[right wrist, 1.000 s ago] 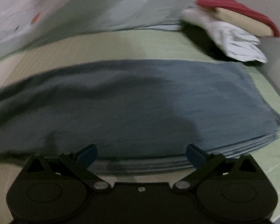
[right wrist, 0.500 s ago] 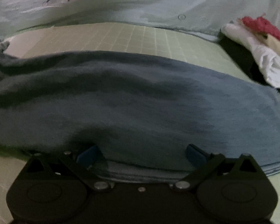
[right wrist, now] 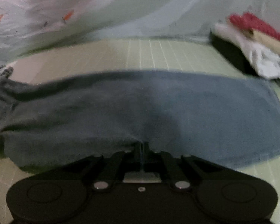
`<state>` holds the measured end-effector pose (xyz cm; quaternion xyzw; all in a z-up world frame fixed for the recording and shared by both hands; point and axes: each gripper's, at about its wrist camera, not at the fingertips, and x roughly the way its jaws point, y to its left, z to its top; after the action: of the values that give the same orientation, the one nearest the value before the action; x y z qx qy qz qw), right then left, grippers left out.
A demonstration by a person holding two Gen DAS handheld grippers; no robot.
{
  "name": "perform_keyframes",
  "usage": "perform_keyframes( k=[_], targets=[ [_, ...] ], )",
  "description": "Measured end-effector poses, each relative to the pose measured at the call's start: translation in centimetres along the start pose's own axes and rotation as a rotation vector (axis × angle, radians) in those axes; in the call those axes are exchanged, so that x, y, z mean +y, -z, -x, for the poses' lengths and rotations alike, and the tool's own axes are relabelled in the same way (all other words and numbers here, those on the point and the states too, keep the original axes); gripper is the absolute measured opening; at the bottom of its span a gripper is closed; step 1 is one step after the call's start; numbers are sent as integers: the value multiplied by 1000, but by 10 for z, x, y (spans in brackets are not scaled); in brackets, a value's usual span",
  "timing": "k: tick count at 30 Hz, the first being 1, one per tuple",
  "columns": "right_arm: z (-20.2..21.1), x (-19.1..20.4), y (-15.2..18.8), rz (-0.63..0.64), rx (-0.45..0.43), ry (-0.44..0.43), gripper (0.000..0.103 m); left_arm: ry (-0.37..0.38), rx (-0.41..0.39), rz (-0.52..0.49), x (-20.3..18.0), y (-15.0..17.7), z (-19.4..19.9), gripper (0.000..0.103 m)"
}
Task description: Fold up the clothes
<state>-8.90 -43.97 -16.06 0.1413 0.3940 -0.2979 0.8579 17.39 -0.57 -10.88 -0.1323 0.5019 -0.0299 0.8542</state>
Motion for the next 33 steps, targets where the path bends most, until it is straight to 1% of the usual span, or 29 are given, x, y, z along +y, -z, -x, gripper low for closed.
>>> perform_keyframes(
  k=[2, 4, 5, 6, 7, 8, 10, 11, 12, 13, 15, 17, 20, 22, 23, 25, 26, 27, 28, 29, 30, 31, 33],
  targets=[
    [0, 3, 2, -36, 8, 34, 1, -25, -16, 5, 6, -9, -4, 93],
    [3, 8, 2, -79, 1, 75, 4, -37, -49, -19, 11, -19, -1, 93],
    [4, 10, 1, -100, -3, 95, 18, -38, -69, -38, 12, -24, 1, 93],
    [5, 12, 1, -122, -6, 116, 43, -37, -88, -58, 14, -30, 3, 93],
    [6, 15, 1, -143, -10, 136, 54, -32, -100, -84, 14, -35, 3, 91],
    [7, 17, 1, -165, -13, 157, 68, -27, -113, -111, 15, -41, 3, 88],
    [7, 22, -1, -189, -17, 172, 70, -6, -123, -176, 13, -52, -1, 78],
    [6, 26, -1, -193, -15, 177, 73, 11, -119, -204, 11, -56, -5, 74],
    [6, 30, -1, -197, -13, 185, 78, 36, -108, -231, 9, -61, -10, 65],
    [5, 35, -2, -200, -8, 194, 79, 61, -96, -255, 7, -65, -15, 54],
    [6, 47, -3, -201, -3, 197, 79, 118, -69, -280, 3, -74, -25, 46],
    [7, 59, -6, -198, -2, 189, 80, 162, -52, -302, -2, -81, -34, 46],
    [6, 77, -9, -174, 9, 179, 80, 212, -33, -331, -9, -90, -48, 52],
    [5, 87, -11, -152, 16, 178, 81, 252, -4, -338, -13, -97, -58, 71],
    [5, 92, -12, -147, 19, 180, 81, 271, 12, -342, -14, -100, -64, 73],
    [5, 99, -12, -144, 26, 181, 81, 296, 55, -355, -19, -102, -75, 72],
    [5, 103, -11, -144, 31, 181, 81, 295, 61, -365, -21, -100, -77, 71],
    [5, 107, -9, -142, 36, 183, 81, 295, 66, -376, -24, -99, -80, 64],
    [5, 110, -7, -140, 42, 185, 81, 297, 65, -389, -27, -97, -79, 50],
    [5, 112, -4, -138, 49, 187, 81, 307, 65, -396, -28, -95, -78, 47],
    [6, 114, -1, -137, 55, 188, 81, 310, 57, -395, -29, -94, -75, 36],
    [6, 115, 2, -138, 61, 189, 81, 302, 46, -395, -29, -92, -70, 31],
    [7, 116, 7, -148, 67, 188, 81, 281, 19, -383, -27, -89, -56, 27]
  ],
)
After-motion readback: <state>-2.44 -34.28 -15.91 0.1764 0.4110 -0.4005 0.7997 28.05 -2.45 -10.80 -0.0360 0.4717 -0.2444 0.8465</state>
